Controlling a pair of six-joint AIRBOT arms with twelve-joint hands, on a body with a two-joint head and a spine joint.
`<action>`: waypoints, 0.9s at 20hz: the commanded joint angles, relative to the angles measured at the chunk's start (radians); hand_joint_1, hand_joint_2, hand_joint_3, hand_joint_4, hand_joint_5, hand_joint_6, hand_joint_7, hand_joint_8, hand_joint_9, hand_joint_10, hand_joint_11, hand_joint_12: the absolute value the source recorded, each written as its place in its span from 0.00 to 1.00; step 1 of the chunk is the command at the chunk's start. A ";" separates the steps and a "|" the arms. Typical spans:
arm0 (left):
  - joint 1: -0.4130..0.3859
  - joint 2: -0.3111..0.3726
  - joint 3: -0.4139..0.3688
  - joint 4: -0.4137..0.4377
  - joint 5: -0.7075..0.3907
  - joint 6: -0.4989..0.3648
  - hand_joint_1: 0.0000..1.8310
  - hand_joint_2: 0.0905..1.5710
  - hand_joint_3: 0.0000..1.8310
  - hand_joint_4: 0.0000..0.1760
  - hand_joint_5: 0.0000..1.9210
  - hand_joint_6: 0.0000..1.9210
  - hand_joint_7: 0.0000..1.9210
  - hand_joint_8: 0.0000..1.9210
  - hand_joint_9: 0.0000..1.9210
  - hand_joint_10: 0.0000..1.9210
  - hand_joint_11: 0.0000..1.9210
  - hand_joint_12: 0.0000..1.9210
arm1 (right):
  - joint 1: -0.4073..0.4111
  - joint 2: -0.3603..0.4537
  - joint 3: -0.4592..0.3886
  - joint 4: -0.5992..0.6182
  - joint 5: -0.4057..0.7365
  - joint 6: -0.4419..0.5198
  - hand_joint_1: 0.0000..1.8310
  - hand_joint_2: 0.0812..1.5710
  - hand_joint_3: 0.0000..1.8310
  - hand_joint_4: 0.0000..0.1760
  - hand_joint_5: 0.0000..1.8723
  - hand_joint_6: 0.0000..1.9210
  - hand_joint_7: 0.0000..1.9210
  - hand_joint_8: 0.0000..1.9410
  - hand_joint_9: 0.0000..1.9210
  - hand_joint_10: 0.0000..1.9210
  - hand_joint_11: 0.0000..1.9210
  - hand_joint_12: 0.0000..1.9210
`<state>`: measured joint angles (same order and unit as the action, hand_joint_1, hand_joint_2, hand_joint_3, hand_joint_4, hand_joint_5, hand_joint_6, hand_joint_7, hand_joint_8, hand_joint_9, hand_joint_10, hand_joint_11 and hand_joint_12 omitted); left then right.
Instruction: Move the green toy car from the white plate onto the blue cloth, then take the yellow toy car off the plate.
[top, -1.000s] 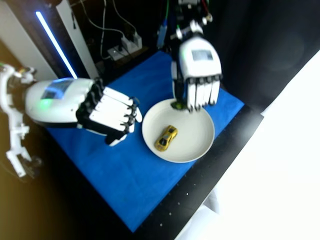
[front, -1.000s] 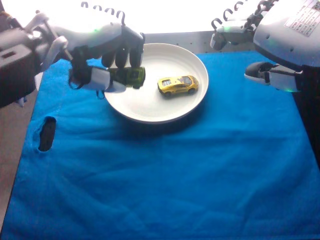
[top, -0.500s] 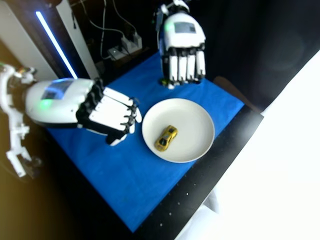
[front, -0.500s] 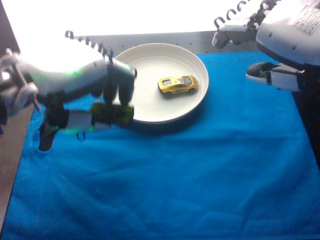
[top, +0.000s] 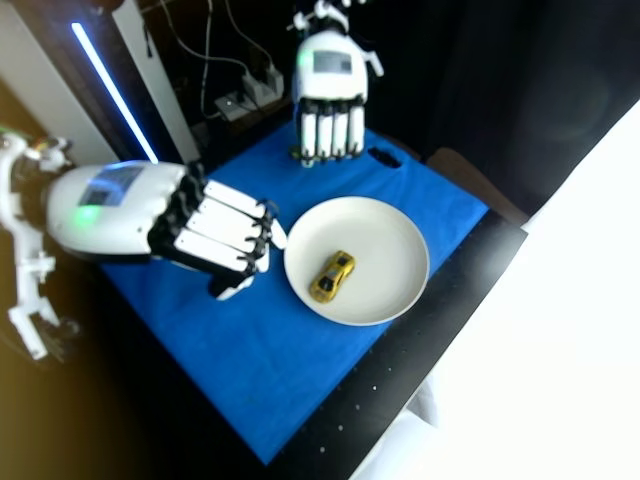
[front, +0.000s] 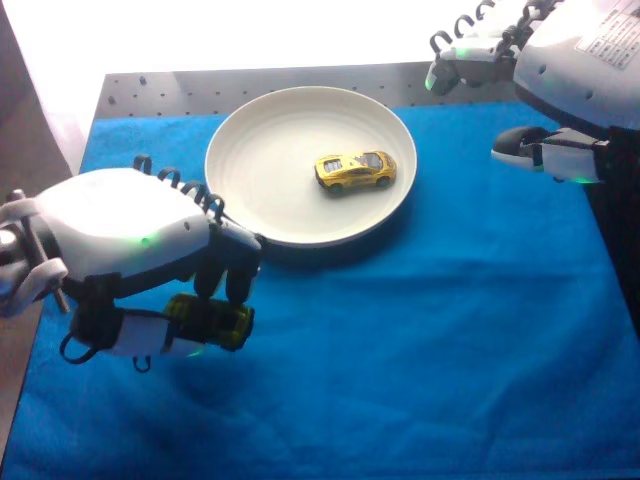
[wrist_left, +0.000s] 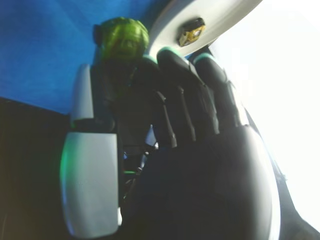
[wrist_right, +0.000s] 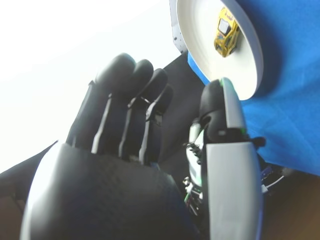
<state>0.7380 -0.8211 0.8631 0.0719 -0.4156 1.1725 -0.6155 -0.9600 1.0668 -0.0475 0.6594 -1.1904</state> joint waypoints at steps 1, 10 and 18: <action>-0.004 -0.004 -0.002 -0.002 -0.115 -0.010 0.64 0.76 0.00 0.00 0.38 0.65 0.44 0.72 0.33 0.73 0.24 0.89 | 0.007 -0.001 0.004 0.006 0.115 -0.005 0.66 0.65 0.00 0.00 0.28 0.33 0.34 0.47 0.30 0.68 0.29 0.90; 0.035 0.015 -0.014 -0.003 -0.137 -0.048 0.41 0.65 0.00 0.00 0.30 0.30 0.31 0.38 0.28 0.58 0.17 0.88 | 0.007 -0.001 0.006 0.010 0.111 -0.005 0.67 0.63 0.00 0.00 0.28 0.36 0.35 0.45 0.30 0.64 0.24 0.90; 0.046 0.029 -0.010 -0.038 -0.178 -0.049 0.19 0.52 0.00 0.81 0.23 0.03 0.26 0.15 0.11 0.51 0.00 0.89 | 0.007 -0.001 0.007 0.011 0.111 -0.005 0.62 0.66 0.00 0.00 0.28 0.35 0.35 0.45 0.30 0.64 0.25 0.91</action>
<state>0.7898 -0.7948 0.8516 0.0391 -0.4767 1.1294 -0.6155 -0.9604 1.0725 -0.0441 0.6525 -1.1904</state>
